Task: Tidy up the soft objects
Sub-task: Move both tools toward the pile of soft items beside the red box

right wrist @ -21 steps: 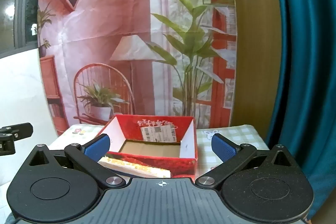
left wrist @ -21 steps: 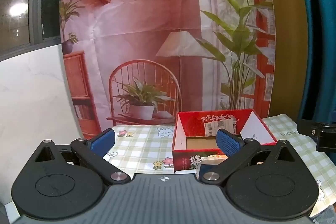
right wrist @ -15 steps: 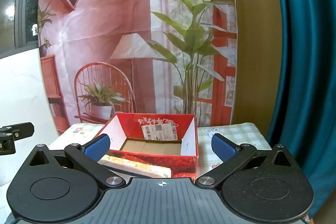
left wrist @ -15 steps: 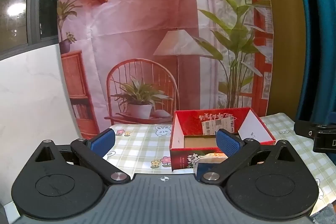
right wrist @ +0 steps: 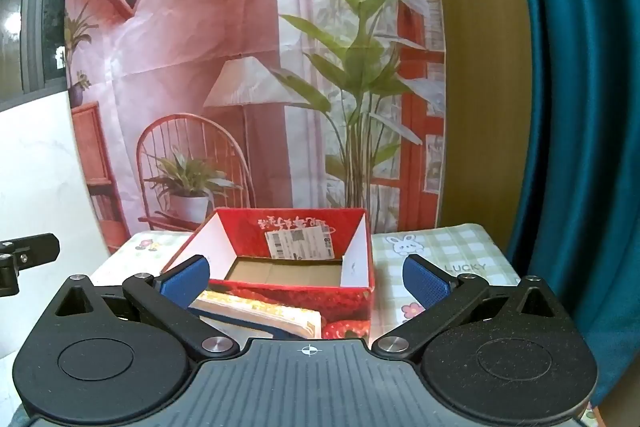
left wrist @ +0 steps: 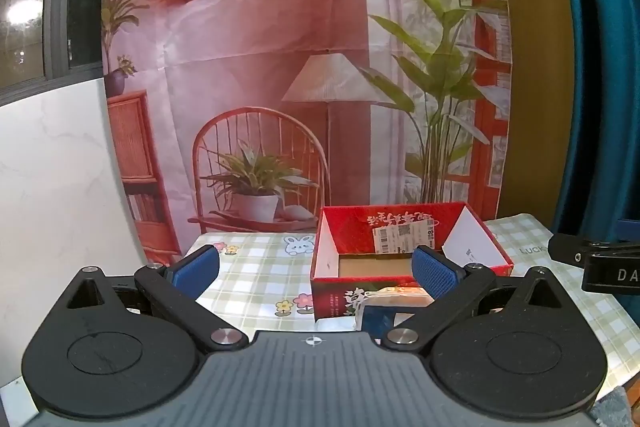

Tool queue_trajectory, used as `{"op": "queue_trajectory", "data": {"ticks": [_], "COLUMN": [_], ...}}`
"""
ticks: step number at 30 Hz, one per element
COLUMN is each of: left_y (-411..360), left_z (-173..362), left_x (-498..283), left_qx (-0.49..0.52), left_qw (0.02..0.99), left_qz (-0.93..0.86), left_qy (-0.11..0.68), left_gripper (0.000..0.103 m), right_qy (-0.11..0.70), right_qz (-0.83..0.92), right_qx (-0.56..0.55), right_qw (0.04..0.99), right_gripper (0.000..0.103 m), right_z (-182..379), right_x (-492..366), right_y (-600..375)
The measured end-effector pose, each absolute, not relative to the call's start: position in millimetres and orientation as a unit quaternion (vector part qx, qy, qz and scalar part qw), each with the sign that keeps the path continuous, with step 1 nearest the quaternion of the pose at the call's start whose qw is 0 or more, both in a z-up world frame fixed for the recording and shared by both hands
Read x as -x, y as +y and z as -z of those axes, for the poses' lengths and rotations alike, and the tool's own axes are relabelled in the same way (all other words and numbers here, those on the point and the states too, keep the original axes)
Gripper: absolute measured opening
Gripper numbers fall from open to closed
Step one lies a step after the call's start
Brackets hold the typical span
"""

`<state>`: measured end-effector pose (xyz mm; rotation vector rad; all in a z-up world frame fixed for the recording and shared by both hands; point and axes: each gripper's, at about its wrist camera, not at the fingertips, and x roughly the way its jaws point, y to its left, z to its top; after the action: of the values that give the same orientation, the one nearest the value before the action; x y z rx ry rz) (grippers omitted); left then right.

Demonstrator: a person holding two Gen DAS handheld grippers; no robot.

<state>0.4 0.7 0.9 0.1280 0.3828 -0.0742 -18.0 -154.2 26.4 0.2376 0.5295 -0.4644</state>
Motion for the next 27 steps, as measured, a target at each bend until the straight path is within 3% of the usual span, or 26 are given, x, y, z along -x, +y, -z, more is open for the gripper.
{"op": "queue_trajectory", "data": {"ticks": [27], "left_y": [0.2], "left_z": [3.5], "left_x": [-4.2], "left_qx": [-0.057], "left_qw": [0.977], "left_qz": [0.041], "left_qy": [0.201], "left_gripper": [0.103], "right_qy": [0.263], "right_qz": [0.231], "right_qx": [-0.108], "right_qw": [0.93], "right_gripper": [0.103], "right_z": [-22.8], "right_x": [15.6], "right_y": [-155.2]}}
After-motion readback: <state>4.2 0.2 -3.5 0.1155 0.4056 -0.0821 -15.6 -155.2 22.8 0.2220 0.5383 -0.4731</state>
